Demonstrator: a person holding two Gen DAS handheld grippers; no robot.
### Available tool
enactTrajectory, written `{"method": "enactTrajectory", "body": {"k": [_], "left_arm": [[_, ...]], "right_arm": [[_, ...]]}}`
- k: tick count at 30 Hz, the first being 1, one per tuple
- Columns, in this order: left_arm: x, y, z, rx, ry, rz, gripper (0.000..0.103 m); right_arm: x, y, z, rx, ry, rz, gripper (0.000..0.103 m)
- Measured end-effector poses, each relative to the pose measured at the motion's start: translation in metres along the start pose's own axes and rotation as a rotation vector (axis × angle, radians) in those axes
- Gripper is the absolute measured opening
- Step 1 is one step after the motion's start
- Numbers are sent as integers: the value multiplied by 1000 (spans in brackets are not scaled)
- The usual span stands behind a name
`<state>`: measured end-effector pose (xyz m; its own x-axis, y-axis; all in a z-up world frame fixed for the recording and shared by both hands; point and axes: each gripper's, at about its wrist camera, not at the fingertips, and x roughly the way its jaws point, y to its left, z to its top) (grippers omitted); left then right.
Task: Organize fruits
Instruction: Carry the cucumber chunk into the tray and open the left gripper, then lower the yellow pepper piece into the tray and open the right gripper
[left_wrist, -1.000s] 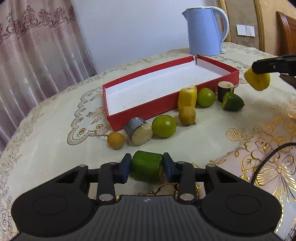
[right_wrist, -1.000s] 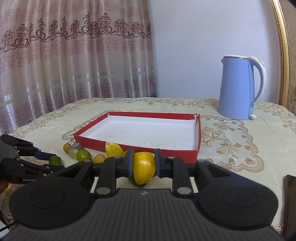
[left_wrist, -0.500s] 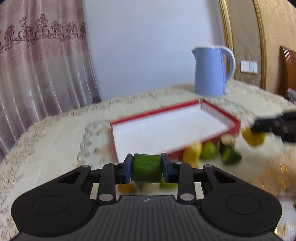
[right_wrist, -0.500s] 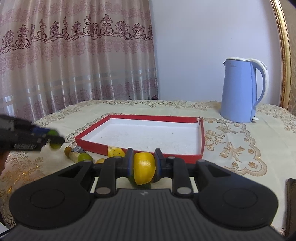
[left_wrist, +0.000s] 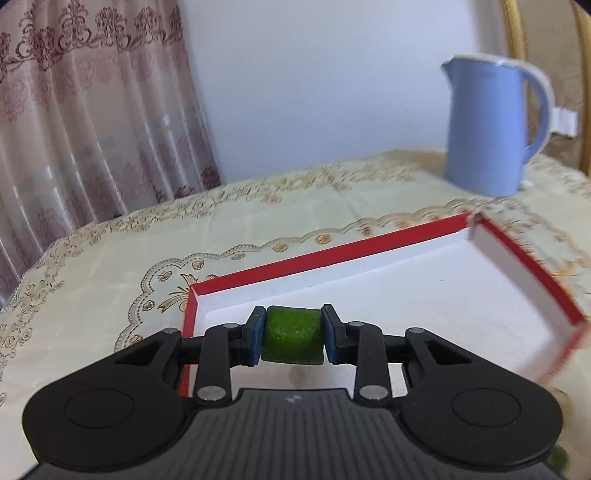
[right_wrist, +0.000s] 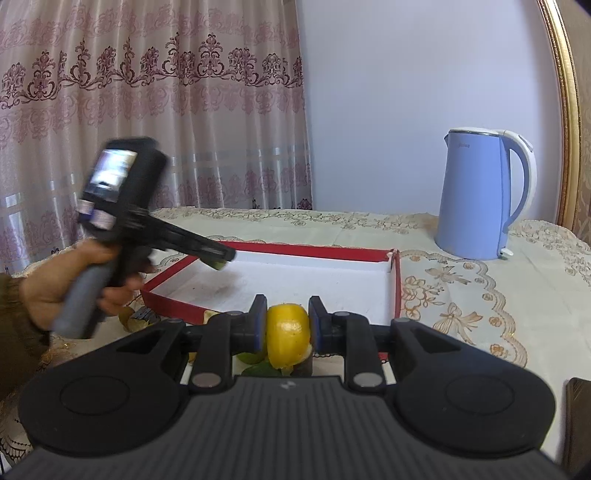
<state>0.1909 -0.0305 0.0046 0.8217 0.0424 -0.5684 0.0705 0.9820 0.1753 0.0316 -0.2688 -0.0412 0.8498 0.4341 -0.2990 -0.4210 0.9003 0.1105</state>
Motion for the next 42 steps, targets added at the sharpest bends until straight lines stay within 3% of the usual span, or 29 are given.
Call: {"method": "enactTrajectory", "body": {"k": [5,10,12,14,17,34,42], "left_arm": [[34,2,3,-30,62,38,31],[39,0,5,-35,74,74,32],[37,-2,7,-24,69,97,38],[34,-2,8,-25,62,99,61],[26,-2,10,-26,37,96,71],[-9,15,-11,-76,69,167,76],[-21,28,-18,-107,69,184,82]], "right_arm": [[7,-5,2,-1,4,-4,23],[17,-9,4,1,7,1,23],[22,-9,5,1,10,4,23],[26,-11,6,3,11,5,23],[32,-14,10,6,10,3,23],[92,-37,37,5,70,-32,23],[147,-51,48,11,165,-70,23]]}}
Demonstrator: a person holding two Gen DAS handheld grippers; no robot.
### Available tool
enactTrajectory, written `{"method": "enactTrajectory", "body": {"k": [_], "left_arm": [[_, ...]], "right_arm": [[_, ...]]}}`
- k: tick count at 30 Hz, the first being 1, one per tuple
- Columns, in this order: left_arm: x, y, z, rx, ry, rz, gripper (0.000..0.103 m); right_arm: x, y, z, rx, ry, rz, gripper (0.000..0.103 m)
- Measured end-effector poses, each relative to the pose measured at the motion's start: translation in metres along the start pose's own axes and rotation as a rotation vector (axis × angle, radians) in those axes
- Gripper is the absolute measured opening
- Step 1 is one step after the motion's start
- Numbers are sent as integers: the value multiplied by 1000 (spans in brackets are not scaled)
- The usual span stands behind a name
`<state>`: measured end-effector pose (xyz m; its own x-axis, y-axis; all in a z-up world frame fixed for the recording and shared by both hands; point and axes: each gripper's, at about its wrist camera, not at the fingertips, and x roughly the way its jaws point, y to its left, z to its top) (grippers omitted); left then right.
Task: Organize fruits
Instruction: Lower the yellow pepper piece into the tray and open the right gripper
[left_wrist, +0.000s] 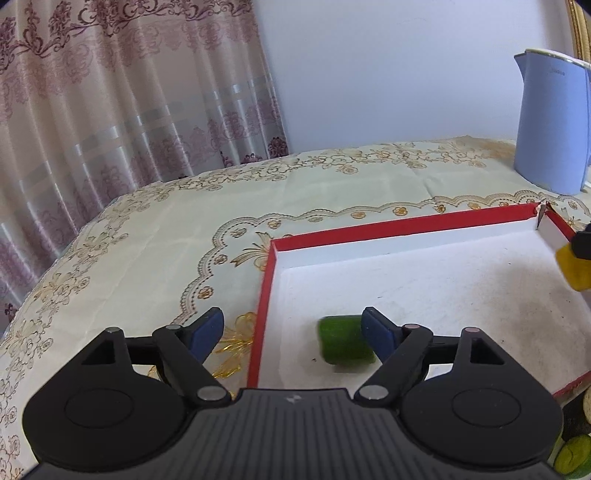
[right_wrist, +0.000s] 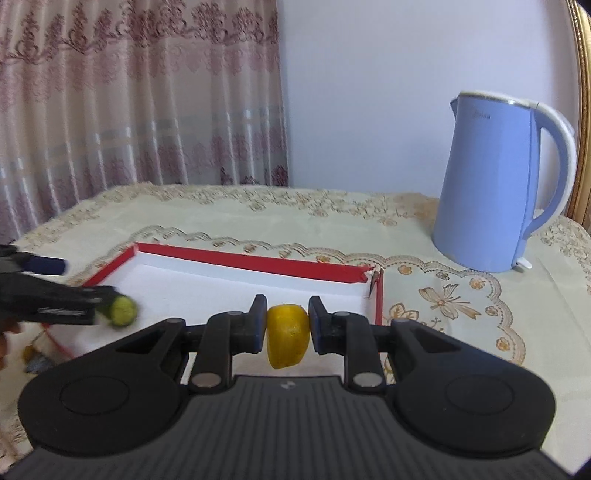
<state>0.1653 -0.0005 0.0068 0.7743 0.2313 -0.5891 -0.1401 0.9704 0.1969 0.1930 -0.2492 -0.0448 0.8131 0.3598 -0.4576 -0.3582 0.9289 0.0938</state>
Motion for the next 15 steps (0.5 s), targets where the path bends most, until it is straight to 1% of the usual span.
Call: {"method": "enactTrajectory", "body": {"k": [3,7,11,15], "left_arm": [[-3,5,-1,-11,1,-3,82],[-9,14,-6,-35,0,-10,82],[-24,27,-17,-71,-4,-26,82],[-46,36,-31,-82,-26,-15,82]], "right_arm": [[16,-3,1,11,28,-12,23],[27,-5,0,25,46,-14,23],[33,-5,0,27,55,-22,23],[37,-7,1,50,54,-26,24]]}}
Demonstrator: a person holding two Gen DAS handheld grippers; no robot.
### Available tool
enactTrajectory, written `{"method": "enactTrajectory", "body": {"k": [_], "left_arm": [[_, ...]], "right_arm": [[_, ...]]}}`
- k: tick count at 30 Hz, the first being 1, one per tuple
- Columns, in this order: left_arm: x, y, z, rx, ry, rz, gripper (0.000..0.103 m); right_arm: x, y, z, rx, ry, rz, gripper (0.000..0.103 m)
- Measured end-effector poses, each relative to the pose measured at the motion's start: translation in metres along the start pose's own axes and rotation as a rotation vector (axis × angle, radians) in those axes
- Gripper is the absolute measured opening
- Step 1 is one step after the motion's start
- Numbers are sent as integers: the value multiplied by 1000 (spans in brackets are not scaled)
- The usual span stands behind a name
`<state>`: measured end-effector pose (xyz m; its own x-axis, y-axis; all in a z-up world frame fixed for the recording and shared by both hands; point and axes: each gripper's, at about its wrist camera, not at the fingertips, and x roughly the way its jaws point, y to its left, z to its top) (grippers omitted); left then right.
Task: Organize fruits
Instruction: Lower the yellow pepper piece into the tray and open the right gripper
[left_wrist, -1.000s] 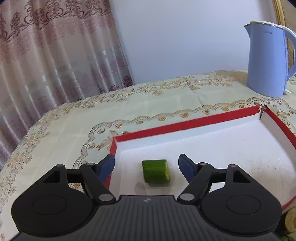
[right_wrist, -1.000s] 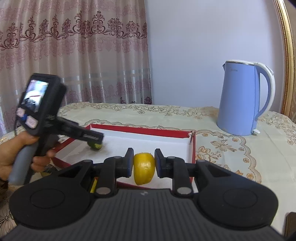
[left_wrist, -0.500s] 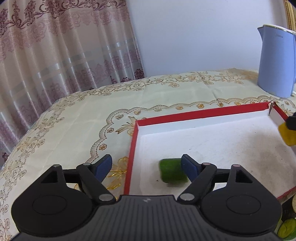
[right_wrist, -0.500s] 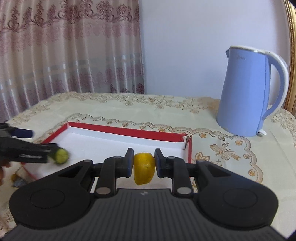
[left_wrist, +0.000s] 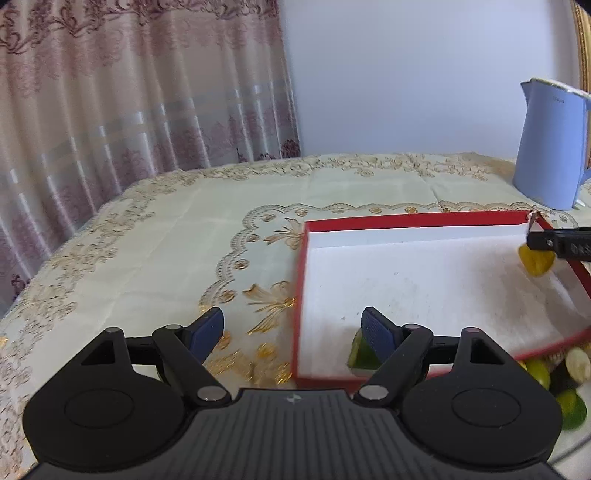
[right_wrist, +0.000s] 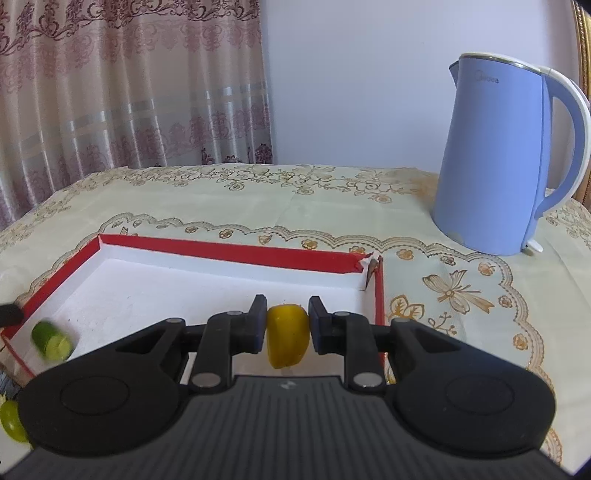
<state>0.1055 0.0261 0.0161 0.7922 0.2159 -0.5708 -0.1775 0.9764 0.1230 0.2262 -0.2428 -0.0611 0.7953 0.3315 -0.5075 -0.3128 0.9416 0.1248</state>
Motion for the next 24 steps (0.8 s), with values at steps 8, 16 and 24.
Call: {"method": "enactTrajectory", "body": {"k": [8,16,24], "left_arm": [[-35,40,-22,-95,-31,-47,82],[-50,52,-57,-79,-63,-110,82],[-50,40,-73,-12,-80,-213,82]], "right_arm": [[-53,5,-12,56,-104,-54,93],[-124,46,-61,25,-65,-221,103],[-171,54,-84,41,-248,-263,103]]}}
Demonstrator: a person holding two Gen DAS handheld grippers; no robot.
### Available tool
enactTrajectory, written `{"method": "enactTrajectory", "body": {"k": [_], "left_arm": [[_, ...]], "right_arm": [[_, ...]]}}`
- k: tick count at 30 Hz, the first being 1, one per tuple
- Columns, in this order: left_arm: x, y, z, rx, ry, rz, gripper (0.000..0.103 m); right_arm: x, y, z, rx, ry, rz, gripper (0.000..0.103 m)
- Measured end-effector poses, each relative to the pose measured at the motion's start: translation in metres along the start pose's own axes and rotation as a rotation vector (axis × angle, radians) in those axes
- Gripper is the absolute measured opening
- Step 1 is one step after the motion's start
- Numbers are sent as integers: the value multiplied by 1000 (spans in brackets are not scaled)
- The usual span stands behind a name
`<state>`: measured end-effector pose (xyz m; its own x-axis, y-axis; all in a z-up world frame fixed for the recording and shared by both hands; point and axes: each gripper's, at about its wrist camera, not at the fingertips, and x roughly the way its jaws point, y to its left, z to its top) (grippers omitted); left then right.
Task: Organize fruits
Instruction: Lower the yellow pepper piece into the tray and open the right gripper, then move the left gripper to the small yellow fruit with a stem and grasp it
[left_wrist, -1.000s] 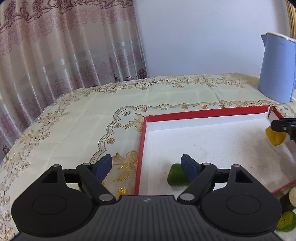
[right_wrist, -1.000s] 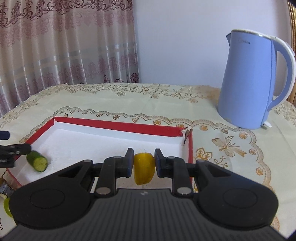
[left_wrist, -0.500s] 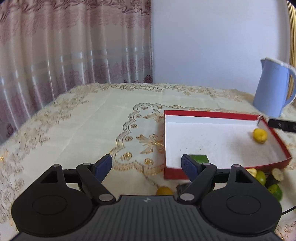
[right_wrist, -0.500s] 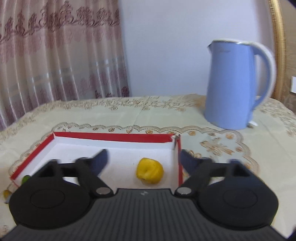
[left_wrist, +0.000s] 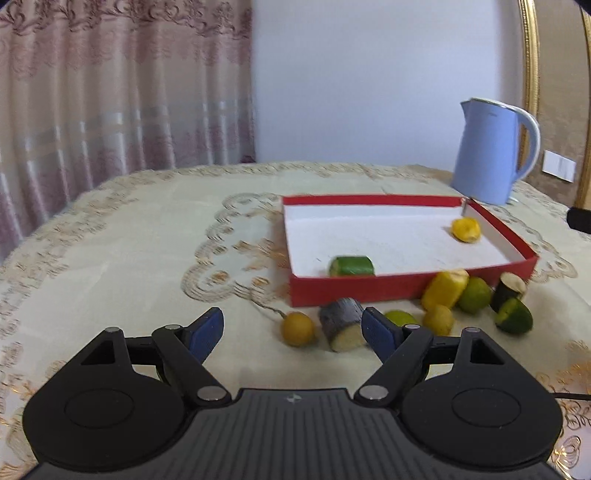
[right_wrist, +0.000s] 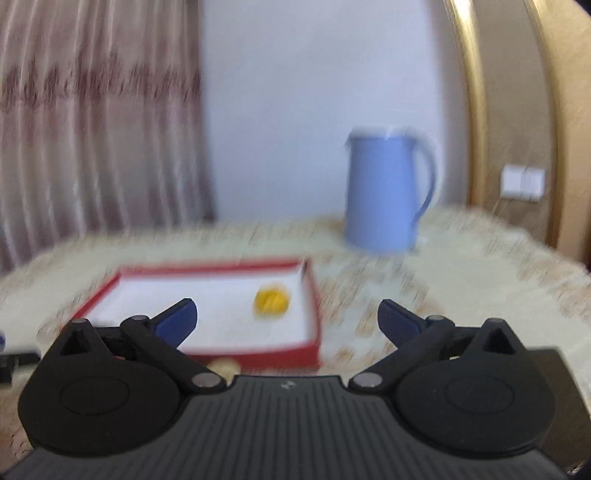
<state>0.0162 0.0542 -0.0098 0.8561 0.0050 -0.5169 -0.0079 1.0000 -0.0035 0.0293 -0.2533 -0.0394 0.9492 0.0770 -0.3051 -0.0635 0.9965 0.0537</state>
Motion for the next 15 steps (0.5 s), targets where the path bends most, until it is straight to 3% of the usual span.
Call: {"method": "enactTrajectory", "body": {"k": [2,6,10,15], "left_arm": [[4,-3,-3,18,13,-14,82],[8,-18,-8,143,3,28,82],[13,-20,-9,216,18,-20,82],[18,-11,-6,258,23,-70,82]], "right_arm": [[9,7,-6,-47,89,42,103],[5,-9,-17,122,10,126,103],[14,-8,-26,89,77,152,103],[21,-13,-37,177,87,167,103]]}}
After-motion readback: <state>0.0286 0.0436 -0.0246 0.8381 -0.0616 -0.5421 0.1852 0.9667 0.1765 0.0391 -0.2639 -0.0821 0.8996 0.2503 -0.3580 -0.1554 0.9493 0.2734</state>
